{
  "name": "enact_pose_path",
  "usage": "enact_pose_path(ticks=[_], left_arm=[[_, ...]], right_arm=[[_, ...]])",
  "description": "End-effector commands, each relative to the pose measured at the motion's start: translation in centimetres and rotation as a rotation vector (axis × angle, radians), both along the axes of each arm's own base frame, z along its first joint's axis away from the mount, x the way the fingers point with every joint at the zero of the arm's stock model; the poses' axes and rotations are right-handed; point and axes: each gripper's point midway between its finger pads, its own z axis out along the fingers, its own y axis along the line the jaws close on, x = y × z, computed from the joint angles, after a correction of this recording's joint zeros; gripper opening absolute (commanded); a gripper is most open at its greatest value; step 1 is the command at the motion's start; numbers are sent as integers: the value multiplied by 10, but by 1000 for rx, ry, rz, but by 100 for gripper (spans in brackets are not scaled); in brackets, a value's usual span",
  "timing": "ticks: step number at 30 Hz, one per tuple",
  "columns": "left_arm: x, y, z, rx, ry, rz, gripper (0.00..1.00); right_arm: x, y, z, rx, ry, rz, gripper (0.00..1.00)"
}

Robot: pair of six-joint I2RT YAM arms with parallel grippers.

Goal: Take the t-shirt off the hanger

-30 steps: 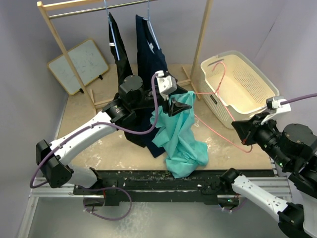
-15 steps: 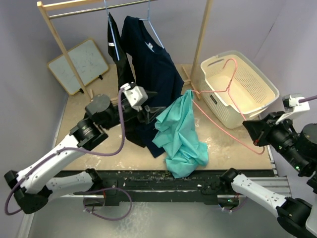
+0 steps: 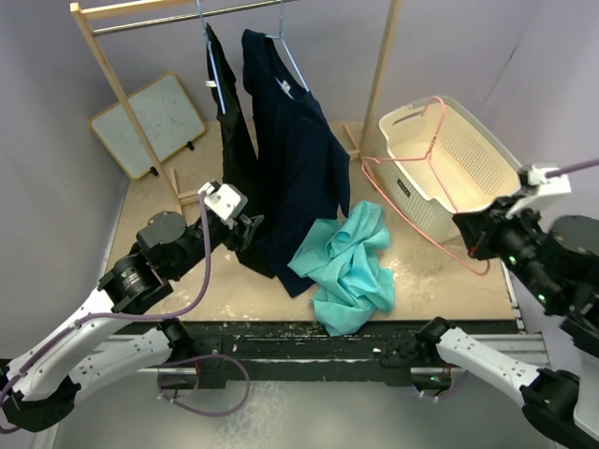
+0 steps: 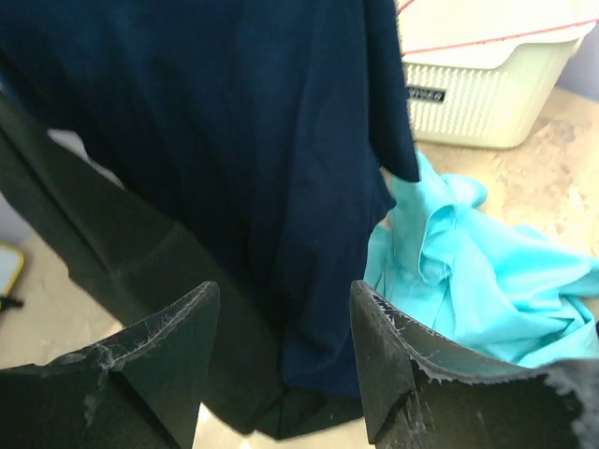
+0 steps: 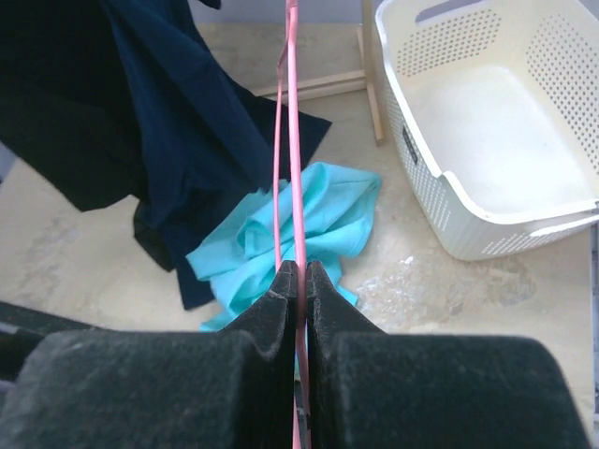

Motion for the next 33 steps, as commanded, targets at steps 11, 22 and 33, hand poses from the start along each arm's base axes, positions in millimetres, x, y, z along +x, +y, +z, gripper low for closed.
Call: enact_pose_path(ticks=[11, 22, 33], left_arm=[[-15, 32, -70, 4, 215, 129, 60], [-13, 39, -71, -1, 222, 173, 57], [-11, 44, -71, -5, 212, 201, 55]], right_arm=[[154, 60, 85, -101, -429, -157, 0], [212, 98, 130, -95, -613, -192, 0], [266, 123, 130, -168, -619, -208, 0]])
